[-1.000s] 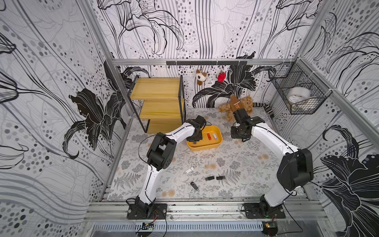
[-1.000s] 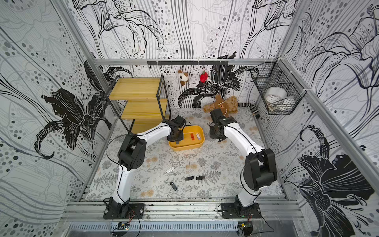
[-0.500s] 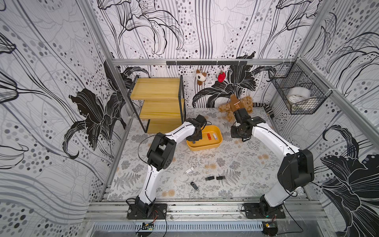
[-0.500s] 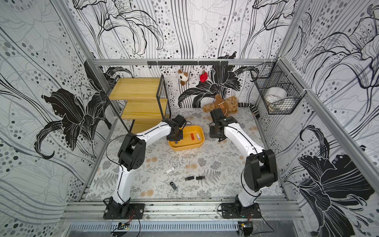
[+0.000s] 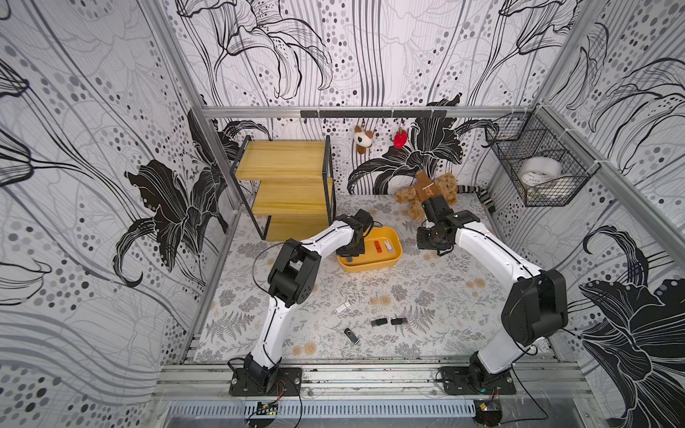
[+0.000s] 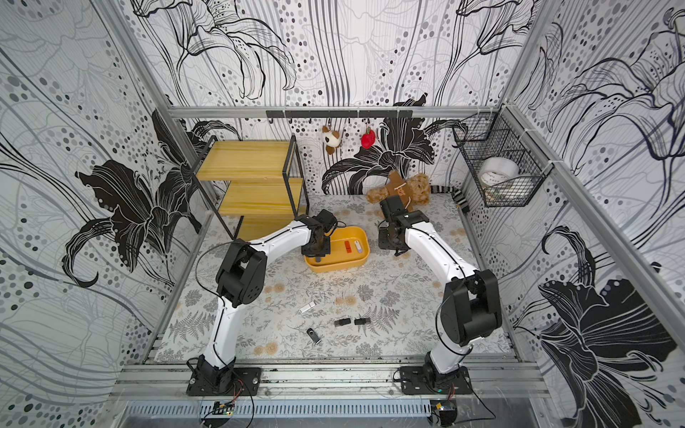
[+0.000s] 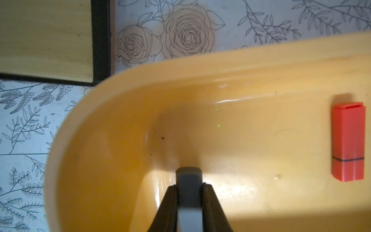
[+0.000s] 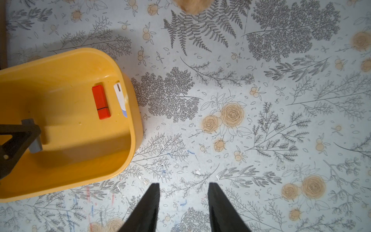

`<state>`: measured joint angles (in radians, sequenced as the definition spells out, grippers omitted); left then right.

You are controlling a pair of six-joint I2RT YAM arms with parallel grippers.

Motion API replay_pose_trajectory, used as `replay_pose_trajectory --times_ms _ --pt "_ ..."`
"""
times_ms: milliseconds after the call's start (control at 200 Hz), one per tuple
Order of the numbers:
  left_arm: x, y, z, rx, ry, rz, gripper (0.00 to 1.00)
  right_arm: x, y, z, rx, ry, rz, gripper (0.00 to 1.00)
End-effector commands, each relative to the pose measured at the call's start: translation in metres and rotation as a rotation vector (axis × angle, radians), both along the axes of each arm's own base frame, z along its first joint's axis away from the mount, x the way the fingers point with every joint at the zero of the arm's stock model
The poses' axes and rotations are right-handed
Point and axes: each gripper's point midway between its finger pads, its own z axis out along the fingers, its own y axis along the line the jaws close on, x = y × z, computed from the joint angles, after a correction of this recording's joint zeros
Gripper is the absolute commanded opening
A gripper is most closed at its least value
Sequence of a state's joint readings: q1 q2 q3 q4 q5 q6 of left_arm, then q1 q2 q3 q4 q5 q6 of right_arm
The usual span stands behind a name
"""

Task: Put the usb flash drive into the storage box
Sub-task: Place the USB flash in the storage box.

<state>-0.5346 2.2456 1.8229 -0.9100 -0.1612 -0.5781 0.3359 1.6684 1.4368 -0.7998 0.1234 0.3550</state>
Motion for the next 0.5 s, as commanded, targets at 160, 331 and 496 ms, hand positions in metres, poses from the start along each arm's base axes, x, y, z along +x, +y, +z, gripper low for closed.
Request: replay_pose_trajectory --times_ms 160,331,496 --pt "0.0042 -0.0008 -0.0036 0.002 0.003 -0.005 0.13 -0.0048 0.0004 0.0038 0.008 -0.005 -0.006 0.44" --pt "0.0061 -0.0019 0.0010 -0.003 -0.011 -0.006 0.22 -0.0049 0.0009 0.0017 0.011 -0.003 -0.005 0.44" --pt "0.0068 -0.0031 -0.0016 -0.007 -0.005 -0.008 0.24 -0.0050 0.0009 0.0015 0.011 -0.003 -0.004 0.44"
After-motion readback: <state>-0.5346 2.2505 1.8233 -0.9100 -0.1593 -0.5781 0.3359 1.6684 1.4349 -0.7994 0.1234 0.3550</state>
